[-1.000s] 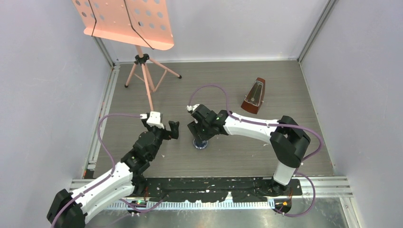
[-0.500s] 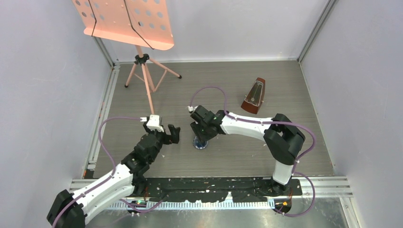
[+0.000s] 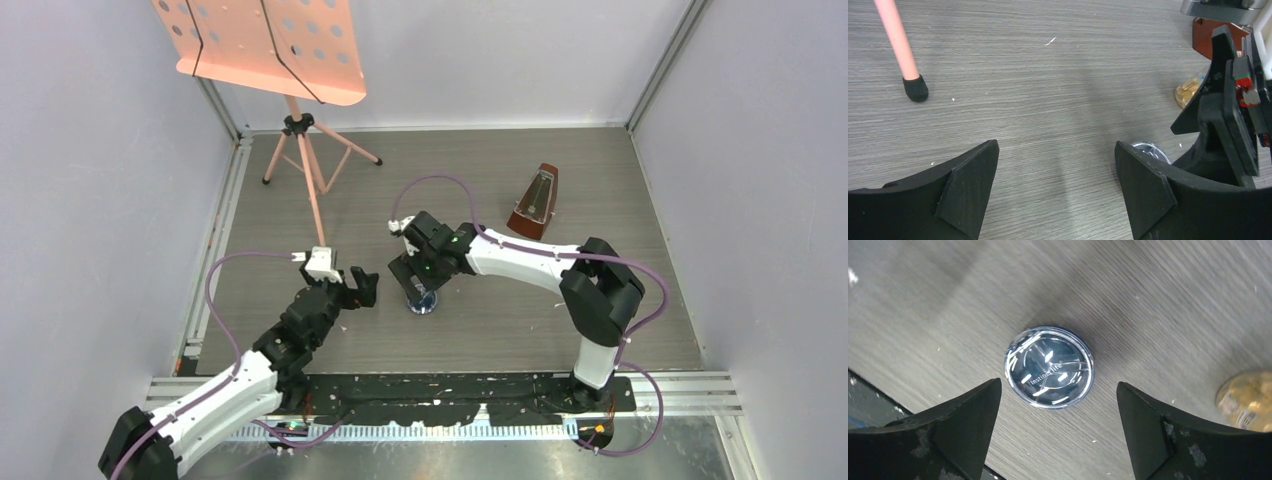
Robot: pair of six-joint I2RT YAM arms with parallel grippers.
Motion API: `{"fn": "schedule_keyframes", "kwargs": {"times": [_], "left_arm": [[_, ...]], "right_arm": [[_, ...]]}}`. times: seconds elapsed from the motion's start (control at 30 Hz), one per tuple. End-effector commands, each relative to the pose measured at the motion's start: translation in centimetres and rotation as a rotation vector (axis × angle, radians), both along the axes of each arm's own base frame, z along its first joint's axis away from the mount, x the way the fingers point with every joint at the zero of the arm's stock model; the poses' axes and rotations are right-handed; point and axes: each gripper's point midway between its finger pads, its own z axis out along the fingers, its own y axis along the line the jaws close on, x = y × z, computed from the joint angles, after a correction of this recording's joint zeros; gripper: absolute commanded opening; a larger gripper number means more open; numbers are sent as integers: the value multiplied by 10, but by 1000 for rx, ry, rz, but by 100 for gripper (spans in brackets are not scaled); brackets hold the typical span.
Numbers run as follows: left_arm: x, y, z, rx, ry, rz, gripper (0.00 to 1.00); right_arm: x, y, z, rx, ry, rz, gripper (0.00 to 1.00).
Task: Sort the pills into containers
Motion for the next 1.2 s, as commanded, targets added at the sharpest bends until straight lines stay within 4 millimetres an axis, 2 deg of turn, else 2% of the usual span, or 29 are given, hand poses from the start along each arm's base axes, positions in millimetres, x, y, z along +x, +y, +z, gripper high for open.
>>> {"fn": "schedule_keyframes", "kwargs": {"times": [0.0, 0.13, 0.37, 0.67, 0.73, 0.83, 0.93, 1.0, 1.07, 1.17], "left_arm": [[2, 14, 11, -11, -32, 67, 89], [-1, 28, 25, -35, -84, 121, 89], [-9, 52, 31, -65, -114, 208, 89], [-12, 52, 29, -78, -116, 201, 90], [-12, 50, 30, -72, -119, 188, 90], [-12, 44, 31, -61, -125, 155, 91], [-12, 40, 30, -55, -119, 134, 92], [-10, 37, 34, -64, -132, 122, 92], [-10, 36, 35, -61, -132, 117, 92], [-9, 36, 36, -56, -136, 121, 92]], "right_arm": [[1, 17, 30, 57, -123, 365, 93], [-8, 27, 35, 131, -147, 513, 95], [0, 30, 2, 11, -125, 568, 95], [-8, 31, -16, -70, -124, 620, 94], [-8, 30, -16, -82, -124, 615, 90], [-4, 24, -17, -115, -119, 581, 73], [2, 23, -12, -139, -135, 533, 66], [6, 20, -10, -150, -157, 508, 74], [4, 17, -11, -148, -169, 517, 87], [-1, 17, -16, -150, -182, 546, 92]]}}
